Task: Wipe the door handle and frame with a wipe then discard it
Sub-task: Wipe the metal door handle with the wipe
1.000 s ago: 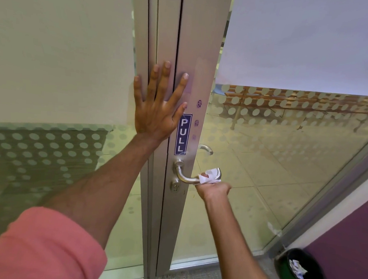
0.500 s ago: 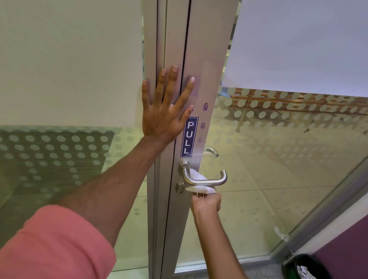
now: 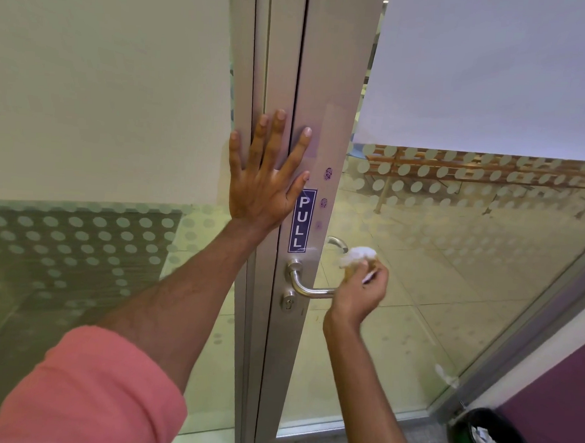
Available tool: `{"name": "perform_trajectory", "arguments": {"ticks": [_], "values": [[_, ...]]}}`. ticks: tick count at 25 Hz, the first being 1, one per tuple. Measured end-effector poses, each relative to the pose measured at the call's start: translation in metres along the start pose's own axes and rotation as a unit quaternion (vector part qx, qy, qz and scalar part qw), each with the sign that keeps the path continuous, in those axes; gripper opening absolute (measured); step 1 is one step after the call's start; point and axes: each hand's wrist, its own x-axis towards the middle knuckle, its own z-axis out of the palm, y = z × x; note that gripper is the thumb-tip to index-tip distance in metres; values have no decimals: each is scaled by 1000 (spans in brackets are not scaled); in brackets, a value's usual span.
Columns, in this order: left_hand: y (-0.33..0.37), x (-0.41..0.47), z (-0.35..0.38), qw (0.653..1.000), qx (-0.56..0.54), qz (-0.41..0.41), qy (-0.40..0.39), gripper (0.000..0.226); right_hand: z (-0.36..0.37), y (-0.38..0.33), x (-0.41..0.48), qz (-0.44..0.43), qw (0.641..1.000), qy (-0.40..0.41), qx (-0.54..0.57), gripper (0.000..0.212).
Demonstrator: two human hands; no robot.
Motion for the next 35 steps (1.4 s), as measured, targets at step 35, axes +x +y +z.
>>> {"name": "perform_trajectory", "arguments": {"ticks": [35], "values": [[-1, -2, 3, 1000, 1, -3, 2, 60, -65, 69, 18, -583, 596, -350, -426, 34]]}}
